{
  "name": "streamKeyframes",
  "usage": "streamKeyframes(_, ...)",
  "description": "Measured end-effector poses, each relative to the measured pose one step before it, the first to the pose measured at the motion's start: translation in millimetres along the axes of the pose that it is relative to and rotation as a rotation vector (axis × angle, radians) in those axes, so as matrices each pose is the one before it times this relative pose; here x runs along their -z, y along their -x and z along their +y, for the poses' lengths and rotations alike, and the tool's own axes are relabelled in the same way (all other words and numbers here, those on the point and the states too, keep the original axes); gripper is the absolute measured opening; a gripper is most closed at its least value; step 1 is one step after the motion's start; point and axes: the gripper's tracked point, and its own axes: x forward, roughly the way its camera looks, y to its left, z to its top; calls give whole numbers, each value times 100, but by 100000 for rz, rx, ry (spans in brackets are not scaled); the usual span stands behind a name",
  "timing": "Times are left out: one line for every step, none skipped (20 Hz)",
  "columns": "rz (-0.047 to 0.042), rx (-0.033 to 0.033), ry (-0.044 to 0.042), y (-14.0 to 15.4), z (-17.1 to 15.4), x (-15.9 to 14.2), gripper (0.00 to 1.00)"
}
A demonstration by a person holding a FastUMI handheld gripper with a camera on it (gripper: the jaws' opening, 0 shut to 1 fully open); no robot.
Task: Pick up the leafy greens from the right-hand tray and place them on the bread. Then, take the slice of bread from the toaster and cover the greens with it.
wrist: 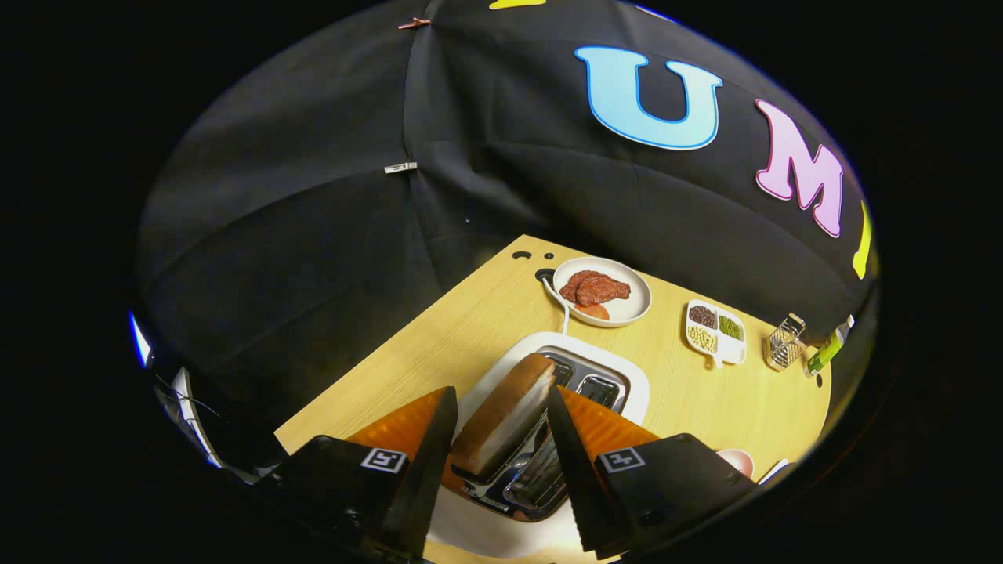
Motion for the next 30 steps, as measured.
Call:
streamKeyframes(1158,-157,-1015,-131,58,236,66)
streamKeyframes(985,182,-1249,85,-28,242,58)
streamKeyframes(812,190,-1473,95,-48,-12,50)
streamKeyframes(704,533,-1983,204,-135,24,42)
streamKeyframes(364,594,-2048,201,-277,-3,32)
streamKeyframes(270,356,-2446,77,-232,-100,27)
streamKeyframes(494,-672,-1762,144,2,42,23)
streamKeyframes(23,-454,-1036,318,6,-122,19)
streamKeyframes(-698,-1158,-145,393,100,-355,15)
streamKeyframes(-925,-914,337,405,140,-421,16)
streamKeyframes(-806,-1579,223,386,111,-470,15)
streamKeyframes(-721,-1093,-100,635,79,-441,15)
streamKeyframes(-1081,-1557,-810,661,47,-605,15)
streamKeyframes(-1279,-1048,-960,693,-102,-711,15)
streamKeyframes(-1546,-1233,-1225,814,-176,-830,15)
streamKeyframes(-1287,-991,-1312,542,-309,-646,15)
streamKeyframes(-627,-1130,-1466,605,-520,-436,15)
streamKeyframes(-1050,-1075,-1523,1063,-518,-380,15)
streamKeyframes(-724,-134,-1068,1106,-892,-258,15)
streamKeyframes(-1655,969,-1064,820,-1216,-419,15)
streamKeyframes(-1733,1047,-862,863,-1228,-302,15)
streamKeyframes(-1147,993,-936,789,-1209,-108,15)
streamKeyframes(-550,748,-1023,813,-1274,-2,15)
streamKeyframes(-361,1135,-1212,686,-1318,77,15)
streamKeyframes(-108,1635,-1378,609,-1672,134,15)
streamKeyframes(354,2187,-1588,368,-1960,378,15)
streamKeyframes(877,2193,-2211,279,-1938,510,15)
streamKeyframes(1132,1745,-2553,116,-1708,634,15)
streamKeyframes(887,957,-2790,228,-1562,694,15)
streamKeyframes(725,979,-2871,337,-1578,633,15)
